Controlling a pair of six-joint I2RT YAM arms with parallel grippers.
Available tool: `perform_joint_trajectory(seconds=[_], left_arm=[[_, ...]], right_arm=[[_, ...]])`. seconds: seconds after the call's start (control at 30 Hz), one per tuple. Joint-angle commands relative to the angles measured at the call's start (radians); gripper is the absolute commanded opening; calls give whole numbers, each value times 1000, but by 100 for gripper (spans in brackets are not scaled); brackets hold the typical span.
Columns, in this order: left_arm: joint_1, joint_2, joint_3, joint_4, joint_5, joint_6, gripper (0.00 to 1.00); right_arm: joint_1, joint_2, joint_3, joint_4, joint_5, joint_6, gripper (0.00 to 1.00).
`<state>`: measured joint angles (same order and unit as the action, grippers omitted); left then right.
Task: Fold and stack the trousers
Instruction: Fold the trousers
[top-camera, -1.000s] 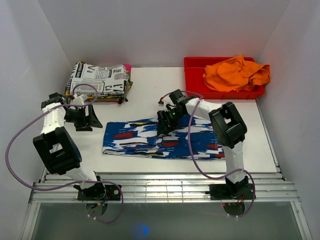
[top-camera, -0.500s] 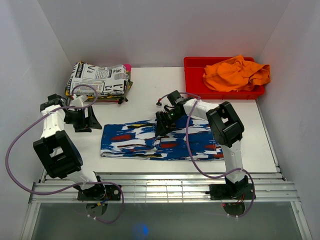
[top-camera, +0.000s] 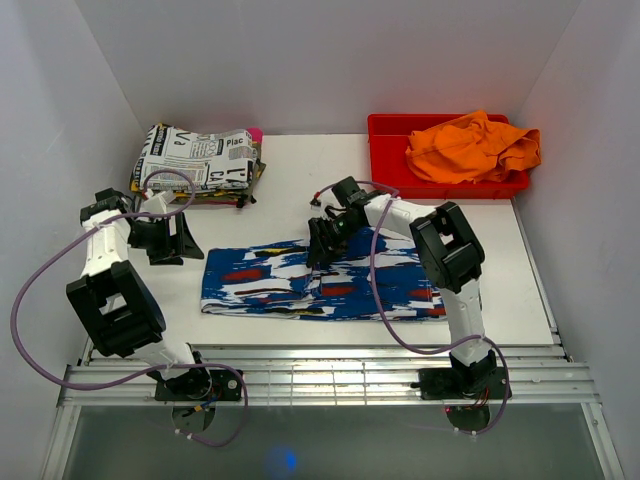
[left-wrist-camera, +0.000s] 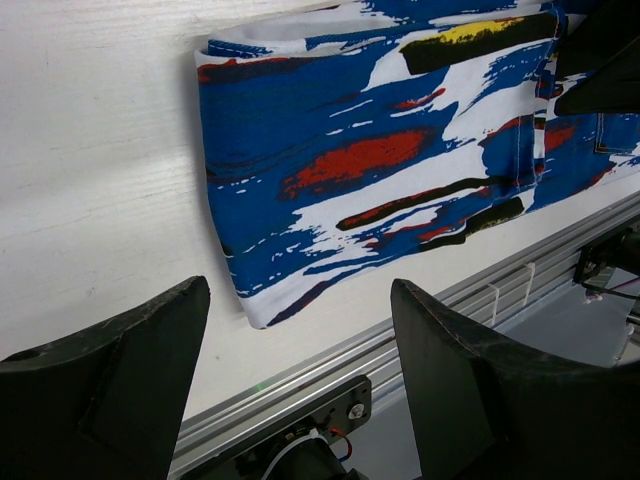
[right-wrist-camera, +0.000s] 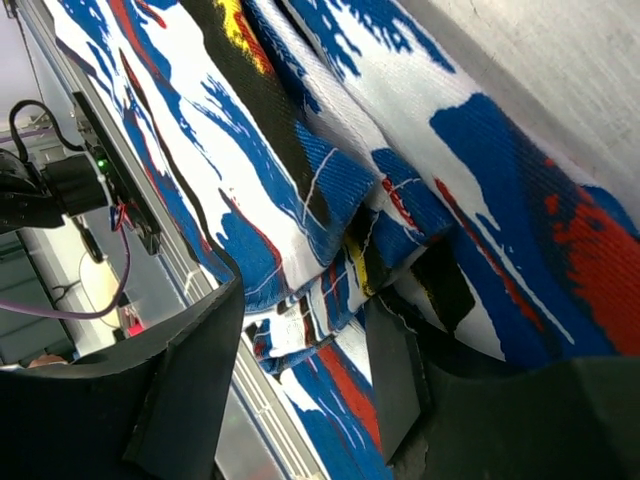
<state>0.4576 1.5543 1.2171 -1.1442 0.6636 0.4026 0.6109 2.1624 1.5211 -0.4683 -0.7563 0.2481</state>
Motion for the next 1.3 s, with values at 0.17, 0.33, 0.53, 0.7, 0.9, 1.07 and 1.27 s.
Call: perform_joint_trajectory(seconds=[0.17, 0.33, 0.53, 0.7, 0.9, 1.07, 1.27], left_arm=[[9, -7, 15, 4, 7, 12, 84], [10, -14, 4, 8, 1, 16, 84], [12, -11, -2, 12, 5, 16, 84], [13, -17, 1, 12, 10, 28, 84], [13, -40, 2, -3, 66, 59, 84], [12, -28, 12, -96, 215, 171, 78], [-37, 49, 10, -187, 366, 257, 58]], right_arm=[[7, 62, 40, 51, -61, 37, 38], [7, 44, 28, 68, -100, 43, 18], [-2, -38, -21, 63, -115, 36, 8], [-17, -128, -125, 66, -120, 26, 8], [-37, -205, -214, 65, -92, -3, 8], [-46, -139, -208, 60, -63, -49, 8], [-57, -52, -153, 42, -25, -89, 8]])
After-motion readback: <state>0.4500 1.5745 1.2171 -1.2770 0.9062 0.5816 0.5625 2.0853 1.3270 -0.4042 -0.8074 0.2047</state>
